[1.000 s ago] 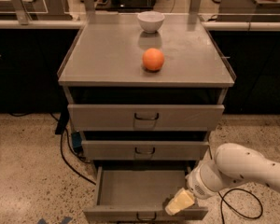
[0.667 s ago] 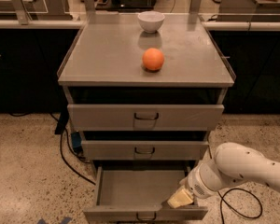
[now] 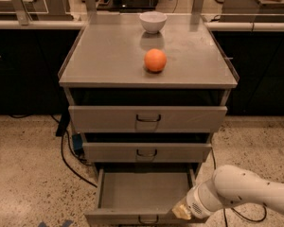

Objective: Close bottom drawer

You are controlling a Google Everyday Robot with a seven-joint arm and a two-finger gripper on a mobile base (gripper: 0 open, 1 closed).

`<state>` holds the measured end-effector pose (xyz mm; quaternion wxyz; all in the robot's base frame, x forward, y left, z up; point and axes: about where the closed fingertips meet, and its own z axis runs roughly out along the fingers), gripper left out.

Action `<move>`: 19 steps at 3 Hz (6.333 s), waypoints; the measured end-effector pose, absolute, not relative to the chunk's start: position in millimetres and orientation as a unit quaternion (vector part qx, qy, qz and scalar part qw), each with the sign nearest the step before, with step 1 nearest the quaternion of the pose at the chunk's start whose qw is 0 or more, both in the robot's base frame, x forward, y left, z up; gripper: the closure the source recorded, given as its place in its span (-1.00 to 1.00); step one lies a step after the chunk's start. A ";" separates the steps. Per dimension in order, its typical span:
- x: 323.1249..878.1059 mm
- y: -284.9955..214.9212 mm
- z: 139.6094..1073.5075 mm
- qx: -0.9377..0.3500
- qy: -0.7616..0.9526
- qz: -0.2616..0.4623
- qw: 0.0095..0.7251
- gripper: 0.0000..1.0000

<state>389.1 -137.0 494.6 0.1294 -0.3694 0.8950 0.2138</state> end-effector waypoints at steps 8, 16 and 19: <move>420.0 -115.2 268.8 -0.164 0.943 0.206 0.202 1.00; 475.4 -157.3 200.8 -0.058 0.960 0.230 0.146 1.00; 504.5 -164.0 197.4 -0.055 0.952 0.253 0.163 1.00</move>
Offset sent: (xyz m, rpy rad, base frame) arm -0.0050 0.0073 -0.0414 0.0500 0.0144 -0.1155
